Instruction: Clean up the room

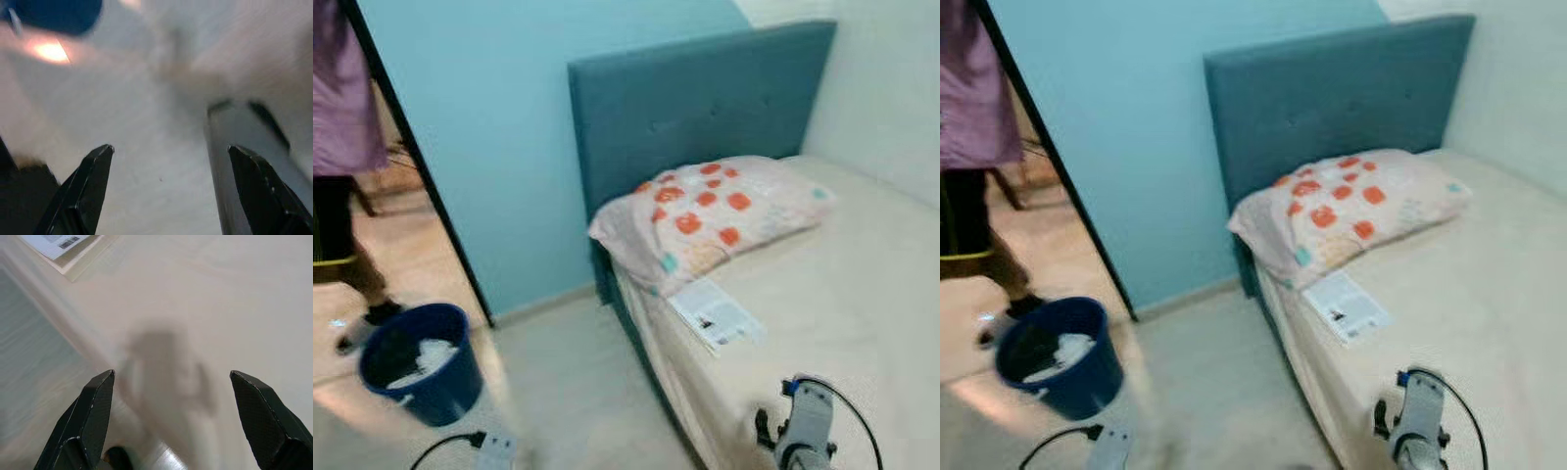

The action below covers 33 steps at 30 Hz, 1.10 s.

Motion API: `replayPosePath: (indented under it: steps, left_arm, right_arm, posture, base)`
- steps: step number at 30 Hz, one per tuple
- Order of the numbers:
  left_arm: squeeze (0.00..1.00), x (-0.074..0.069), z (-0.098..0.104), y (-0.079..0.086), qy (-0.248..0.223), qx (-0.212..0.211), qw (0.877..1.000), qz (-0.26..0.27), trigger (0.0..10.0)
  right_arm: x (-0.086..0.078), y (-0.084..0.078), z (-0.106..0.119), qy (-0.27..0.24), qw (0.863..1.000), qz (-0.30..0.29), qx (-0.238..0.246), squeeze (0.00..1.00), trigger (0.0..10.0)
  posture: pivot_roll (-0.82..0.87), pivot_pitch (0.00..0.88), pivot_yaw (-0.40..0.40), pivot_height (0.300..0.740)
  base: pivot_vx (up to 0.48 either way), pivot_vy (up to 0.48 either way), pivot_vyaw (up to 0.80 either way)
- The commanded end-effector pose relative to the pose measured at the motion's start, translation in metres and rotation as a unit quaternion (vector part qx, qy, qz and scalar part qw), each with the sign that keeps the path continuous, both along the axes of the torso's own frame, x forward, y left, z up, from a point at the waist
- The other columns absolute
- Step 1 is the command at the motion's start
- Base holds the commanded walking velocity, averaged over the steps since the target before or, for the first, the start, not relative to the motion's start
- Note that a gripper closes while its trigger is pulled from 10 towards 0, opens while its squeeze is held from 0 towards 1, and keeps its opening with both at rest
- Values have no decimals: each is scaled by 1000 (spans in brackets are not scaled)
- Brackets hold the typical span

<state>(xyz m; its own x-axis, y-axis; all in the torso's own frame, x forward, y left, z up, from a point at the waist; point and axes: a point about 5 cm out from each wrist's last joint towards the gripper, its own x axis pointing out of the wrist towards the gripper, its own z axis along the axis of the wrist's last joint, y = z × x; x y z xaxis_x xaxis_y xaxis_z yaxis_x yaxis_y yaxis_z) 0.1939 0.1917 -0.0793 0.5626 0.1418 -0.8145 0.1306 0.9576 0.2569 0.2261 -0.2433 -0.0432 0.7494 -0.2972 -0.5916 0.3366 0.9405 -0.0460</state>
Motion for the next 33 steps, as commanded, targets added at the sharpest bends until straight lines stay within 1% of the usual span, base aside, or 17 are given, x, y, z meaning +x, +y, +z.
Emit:
replayPosePath:
  steps: [1, 9, 11, 12, 14, 17, 18, 19, 22, 25, 26, 27, 29, 30, 31, 32, 33]
  left_arm:
    - [0, 4, 3, 4, -12, 0, 1000, 4, 10000]
    - [0, 7, 4, -1, -16, -11, 1000, -2, 10000]
    - [0, 6, 3, -4, -11, -14, 1000, -7, 10000]
    - [0, 6, 3, -4, -11, -14, 1000, -7, 10000]
    - [0, 5, 2, -5, -10, -18, 1000, -8, 10000]
    - [0, 2, 0, -7, -6, -27, 1000, -8, 10000]
    - [0, 2, 0, -7, -6, -27, 1000, -8, 10000]
    - [0, -1, -1, -9, -3, -33, 999, -6, 10000]
    - [0, -3, -3, -13, -1, -42, 999, -3, 10000]
    - [0, -4, -3, -14, 0, -44, 999, -2, 10000]
    - [0, -8, -6, -19, 4, -52, 999, -3, 10000]
    - [0, -8, -6, -19, 4, -52, 999, -3, 10000]
    - [0, -13, -8, -23, 8, -57, 998, -2, 10000]
    - [0, -15, -9, -23, 8, -58, 998, -1, 10000]
    - [0, -15, -9, -23, 8, -58, 998, -1, 10000]
    - [0, -19, -11, -23, 12, -59, 998, 4, 10000]
    - [0, -23, -12, -21, 15, -62, 998, 11, 10000]
  right_arm:
    - [-5, 15, -8, 24, 999, 24, 8, 0, 10000]
    - [-22, 21, -20, 58, 998, 35, 10, 0, 10000]
    - [-39, 23, -31, 92, 995, 41, 15, 0, 10000]
    - [-39, 23, -31, 92, 995, 41, 15, 0, 10000]
    - [-46, 24, -35, 109, 993, 50, 16, 0, 10000]
    - [-62, 30, -44, 150, 985, 84, 7, 0, 10000]
    - [-62, 30, -44, 150, 985, 84, 7, 0, 10000]
    - [-70, 36, -49, 175, 977, 119, 0, 0, 10000]
    - [-74, 49, -52, 192, 965, 181, -5, 0, 10000]
    - [-73, 52, -53, 194, 961, 198, -7, 0, 10000]
    - [-71, 65, -53, 192, 947, 257, -10, 0, 10000]
    - [-71, 65, -53, 192, 947, 257, -10, 0, 10000]
    - [-69, 76, -53, 193, 929, 316, -15, 0, 10000]
    - [-69, 78, -53, 195, 923, 332, -18, 0, 10000]
    - [-69, 78, -53, 195, 923, 332, -18, 0, 10000]
    - [-68, 80, -52, 198, 913, 355, -28, 0, 10000]
    - [-66, 79, -52, 200, 912, 357, -31, 0, 10000]
  posture:
    - [-135, 19, 40, 701]
    - [-139, 28, 48, 731]
    - [-143, 32, 48, 740]
    - [-143, 32, 48, 740]
    - [-146, 35, 47, 740]
    - [-148, 42, 40, 740]
    - [-148, 42, 40, 740]
    - [-145, 46, 32, 740]
    - [-131, 64, 11, 740]
    - [-131, 64, 11, 740]
    - [-105, 93, -20, 740]
    - [-105, 93, -20, 740]
    - [-86, 108, -47, 740]
    - [-86, 108, -47, 740]
    - [-86, 108, -47, 740]
    - [-70, 116, -62, 740]
    - [-64, 119, -64, 740]
  base:
    - [0, 0, 0]
    - [0, 0, 0]
    - [0, 0, 0]
    - [0, 0, 0]
    - [0, 0, 0]
    - [0, 0, 0]
    - [0, 0, 0]
    - [0, 0, 0]
    - [0, 0, 0]
    - [0, 0, 0]
    - [0, 0, 0]
    - [0, 0, 0]
    - [0, 0, 0]
    - [0, 0, 0]
    - [0, 0, 0]
    - [0, 0, 0]
    - [0, 0, 0]
